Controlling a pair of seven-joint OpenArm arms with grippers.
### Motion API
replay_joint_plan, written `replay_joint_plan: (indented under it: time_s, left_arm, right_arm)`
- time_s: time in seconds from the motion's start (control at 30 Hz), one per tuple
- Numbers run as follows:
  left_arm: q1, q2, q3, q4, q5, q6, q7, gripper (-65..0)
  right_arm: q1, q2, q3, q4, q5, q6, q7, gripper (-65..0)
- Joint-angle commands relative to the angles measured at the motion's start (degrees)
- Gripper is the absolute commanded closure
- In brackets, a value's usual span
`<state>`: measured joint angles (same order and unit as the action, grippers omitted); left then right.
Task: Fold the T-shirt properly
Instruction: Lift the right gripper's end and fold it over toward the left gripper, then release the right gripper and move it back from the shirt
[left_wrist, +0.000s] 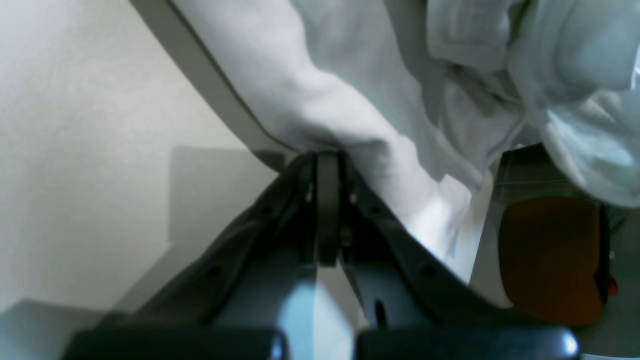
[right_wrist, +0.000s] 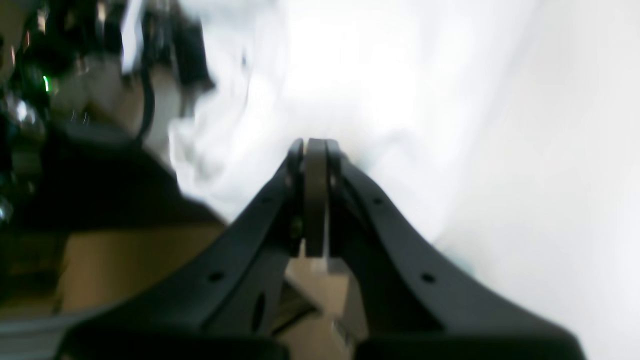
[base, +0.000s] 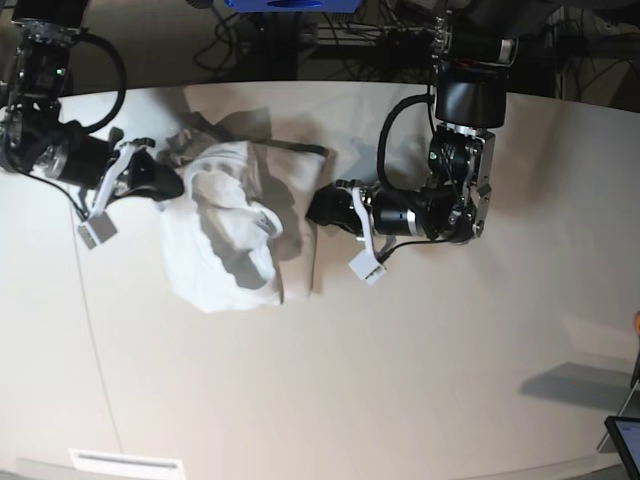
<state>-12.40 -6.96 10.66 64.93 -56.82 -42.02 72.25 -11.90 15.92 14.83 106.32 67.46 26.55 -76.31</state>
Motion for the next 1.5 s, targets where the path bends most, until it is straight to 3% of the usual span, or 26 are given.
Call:
replay_joint_plan:
  time_s: [0.0,0.27,0.47,0.77,0.97,1.07,1.2,1.27,1.37,1.47]
  left_arm:
    - [0.1,-0.4,-0.1,-0.4,2.3,2.0,2.4,-1.2]
    - [0.1,-0.4,-0.1,-0.4,2.3,2.0,2.4,-1.2]
    - [0.1,-0.3,-0.1,-0.4,2.1,2.0,2.4,-1.2]
    - [0.3,-0.4,-0.1,-0.4,2.1,2.0,2.4,-1.2]
    - [0.2,-0.3,-0.1,-0.4,2.1,2.0,2.4,-1.2]
    - [0.3,-0.4,-0.1,-0.4,2.1,2.0,2.4,-1.2]
    - [0.3,-0.4,-0.1,-0.4,2.3,2.0,2.4,-1.2]
    - [0.3,-0.4,-0.1,-0.4,2.3,2.0,2.4,-1.2]
    - [0.3,-0.6,-0.1,-0.4,2.3,2.0,2.4,-1.2]
    - [0.3,-0.6,-0.1,-0.3,2.3,2.0,2.4,-1.2]
  right_arm:
    - [1.0,0.7,-0.9,0.9,1.9,0.1,1.5,0.0]
    - [1.2,0.6,-9.6,-0.3,1.9,0.1,2.5,0.0]
    - [5.9,-1.9,-14.1,-14.6,1.8,0.1,3.9,0.0]
    - [12.1,-2.1,-16.5,-22.7,1.8,0.1,4.0,0.0]
    - [13.7,-3.1,-18.5,-21.6,2.1,0.1,2.7,0.0]
    - [13.7,-1.9,-17.4,-18.5,4.1,0.1,1.6,0.0]
    - [14.2,1.1,-12.7,-14.4,12.7,-0.1,0.6,0.0]
    - [15.4,2.8,-11.2,-13.7,16.6,-2.0,0.5,0.0]
    - [17.5,4.5,-11.1,-14.3,17.5,-5.3,0.9,0.0]
    - [19.2,4.3,-11.3,-16.3,17.5,-5.6,0.8,0.0]
